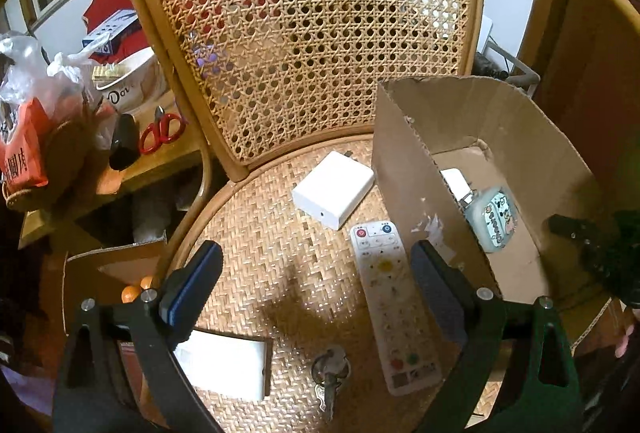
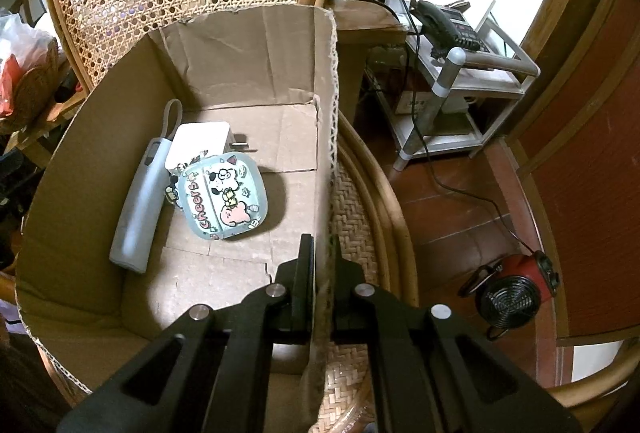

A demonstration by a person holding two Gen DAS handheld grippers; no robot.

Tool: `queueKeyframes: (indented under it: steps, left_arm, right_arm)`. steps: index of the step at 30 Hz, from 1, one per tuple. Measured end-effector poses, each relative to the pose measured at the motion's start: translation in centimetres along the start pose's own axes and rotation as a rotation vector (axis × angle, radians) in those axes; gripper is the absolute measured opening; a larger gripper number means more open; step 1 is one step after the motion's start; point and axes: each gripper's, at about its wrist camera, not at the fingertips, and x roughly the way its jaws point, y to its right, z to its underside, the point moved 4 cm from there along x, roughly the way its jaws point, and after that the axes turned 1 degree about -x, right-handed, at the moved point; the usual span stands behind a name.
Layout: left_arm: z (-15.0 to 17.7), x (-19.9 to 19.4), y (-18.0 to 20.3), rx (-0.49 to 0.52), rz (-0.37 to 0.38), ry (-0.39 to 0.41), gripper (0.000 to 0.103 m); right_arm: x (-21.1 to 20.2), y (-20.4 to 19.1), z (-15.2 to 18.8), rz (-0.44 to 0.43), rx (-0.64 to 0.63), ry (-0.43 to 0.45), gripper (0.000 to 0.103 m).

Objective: Organize rigid objects
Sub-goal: 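Move the left gripper back over the chair seat toward the white card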

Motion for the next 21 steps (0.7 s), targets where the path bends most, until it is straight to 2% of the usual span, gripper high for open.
queueKeyframes:
  steps: [7,13,18,21]
  left_arm:
    - [-0.7,0.9,0.1,-0.006,0.000,0.002,0.094]
    - [-2.0,3.4,-1.2,-0.062,0.071,-0.003,0.097]
    - [-3.7,4.2,-2.6,-0.054,0.024,0.022,0.095]
    - [-4.5,5.4,-2.6,-0.045,0.053,-0.006,0.095]
  right_arm:
    - [0.0,0.1,0.1,-0.001,0.000,0.000,0.006]
    - [0.2,-0.2,0.1,0.001,-0.008,-0.001,0.006]
    - [0.4,-0.3,0.2,0.010,-0.011,-0.003,0.006]
    - [0.4,-0.5,0.1,0.013,-0.014,-0.003,0.006]
